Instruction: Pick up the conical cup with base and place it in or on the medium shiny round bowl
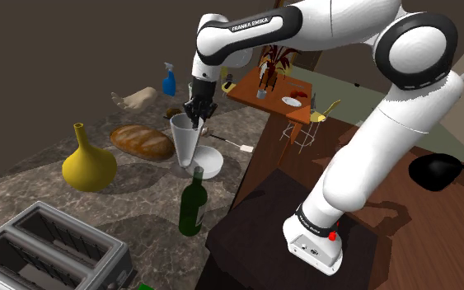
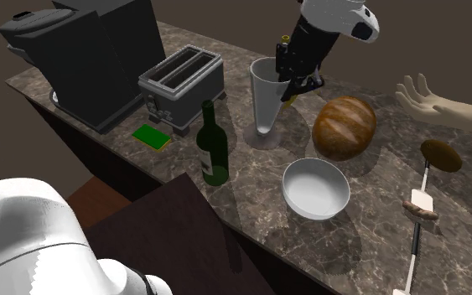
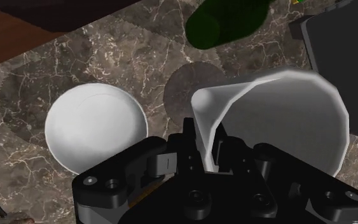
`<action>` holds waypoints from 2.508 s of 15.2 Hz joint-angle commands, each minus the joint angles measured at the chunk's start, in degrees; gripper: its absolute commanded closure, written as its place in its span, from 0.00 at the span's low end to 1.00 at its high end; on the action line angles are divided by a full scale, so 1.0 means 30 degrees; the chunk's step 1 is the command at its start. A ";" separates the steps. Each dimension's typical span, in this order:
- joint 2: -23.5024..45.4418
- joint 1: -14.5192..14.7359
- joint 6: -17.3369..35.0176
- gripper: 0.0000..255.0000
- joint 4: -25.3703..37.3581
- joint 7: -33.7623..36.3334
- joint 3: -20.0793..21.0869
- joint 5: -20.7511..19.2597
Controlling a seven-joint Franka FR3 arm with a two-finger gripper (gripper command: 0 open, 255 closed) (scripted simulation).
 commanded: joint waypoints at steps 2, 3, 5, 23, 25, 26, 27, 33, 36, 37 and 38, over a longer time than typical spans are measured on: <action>0.0105 -0.0693 -0.1001 1.00 0.0852 -0.1146 -0.0748 -0.0331; 0.0219 -0.0912 -0.1284 1.00 0.1169 -0.1512 -0.0986 -0.0434; 0.0502 -0.1346 -0.1856 1.00 0.1870 -0.2239 -0.1449 -0.0629; 0.3156 -0.3203 -0.2357 1.00 0.4395 -0.5710 -0.3253 -0.1086; 0.3313 -0.3199 -0.1884 1.00 0.4072 -0.5793 -0.3246 -0.1046; 0.3397 -0.3197 -0.1648 1.00 0.3917 -0.5835 -0.3242 -0.1024; 0.3485 -0.3195 -0.1414 1.00 0.3767 -0.5878 -0.3238 -0.1001; 0.4088 -0.3188 -0.0021 1.00 0.2952 -0.6144 -0.3209 -0.0843; 0.4438 -0.3186 0.0665 1.00 0.2602 -0.6285 -0.3191 -0.0750; 0.4561 -0.3186 0.0892 1.00 0.2494 -0.6332 -0.3184 -0.0718; 0.4688 -0.3186 0.1119 1.00 0.2389 -0.6381 -0.3176 -0.0684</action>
